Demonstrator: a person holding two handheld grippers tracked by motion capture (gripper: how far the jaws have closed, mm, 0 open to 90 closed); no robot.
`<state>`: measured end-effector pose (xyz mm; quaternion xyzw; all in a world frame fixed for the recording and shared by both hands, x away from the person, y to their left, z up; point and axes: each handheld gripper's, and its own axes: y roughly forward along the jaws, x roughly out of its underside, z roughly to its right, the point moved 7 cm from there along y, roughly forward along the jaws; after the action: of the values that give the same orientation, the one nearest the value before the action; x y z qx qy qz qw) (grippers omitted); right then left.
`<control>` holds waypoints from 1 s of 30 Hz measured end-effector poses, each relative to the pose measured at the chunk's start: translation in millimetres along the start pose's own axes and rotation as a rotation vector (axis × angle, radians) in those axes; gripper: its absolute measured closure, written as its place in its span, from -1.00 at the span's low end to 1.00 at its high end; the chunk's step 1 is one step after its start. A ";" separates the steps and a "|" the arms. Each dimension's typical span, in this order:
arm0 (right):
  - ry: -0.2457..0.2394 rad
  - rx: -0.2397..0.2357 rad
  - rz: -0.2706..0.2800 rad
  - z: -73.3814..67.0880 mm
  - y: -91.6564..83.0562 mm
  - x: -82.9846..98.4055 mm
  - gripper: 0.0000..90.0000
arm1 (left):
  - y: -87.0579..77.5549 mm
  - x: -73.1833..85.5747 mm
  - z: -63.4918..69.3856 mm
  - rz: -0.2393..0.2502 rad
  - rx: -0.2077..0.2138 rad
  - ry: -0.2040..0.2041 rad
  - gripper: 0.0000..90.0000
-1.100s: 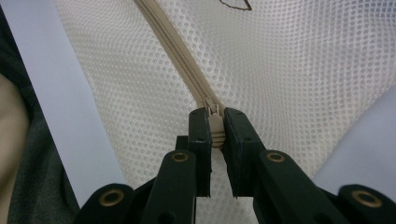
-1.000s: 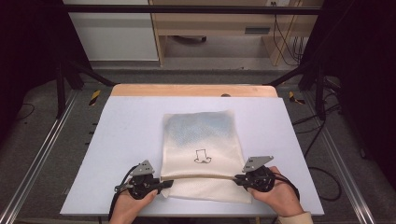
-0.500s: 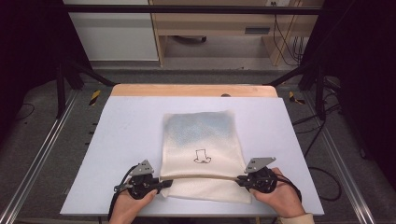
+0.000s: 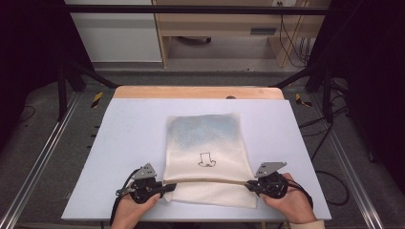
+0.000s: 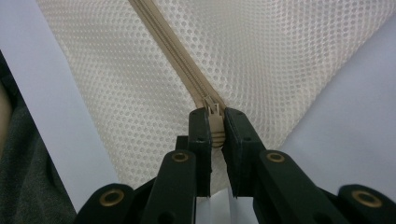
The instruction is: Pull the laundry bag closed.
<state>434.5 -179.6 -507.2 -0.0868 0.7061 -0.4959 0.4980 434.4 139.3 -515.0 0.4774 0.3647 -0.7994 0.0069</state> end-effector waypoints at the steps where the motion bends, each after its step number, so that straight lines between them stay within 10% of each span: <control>1: 0.001 -0.001 0.000 0.3 -0.2 0.5 0.82 | 0.0 0.1 -0.1 -0.001 0.000 0.000 0.87; 30: 0.027 0.004 0.007 4.9 -5.1 8.7 0.82 | -2.2 0.0 0.0 0.001 0.000 -0.003 0.87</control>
<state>432.2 -190.5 -508.6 -0.0765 0.7120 -0.4967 0.4904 433.6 140.9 -513.8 0.4765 0.3644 -0.8000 0.0076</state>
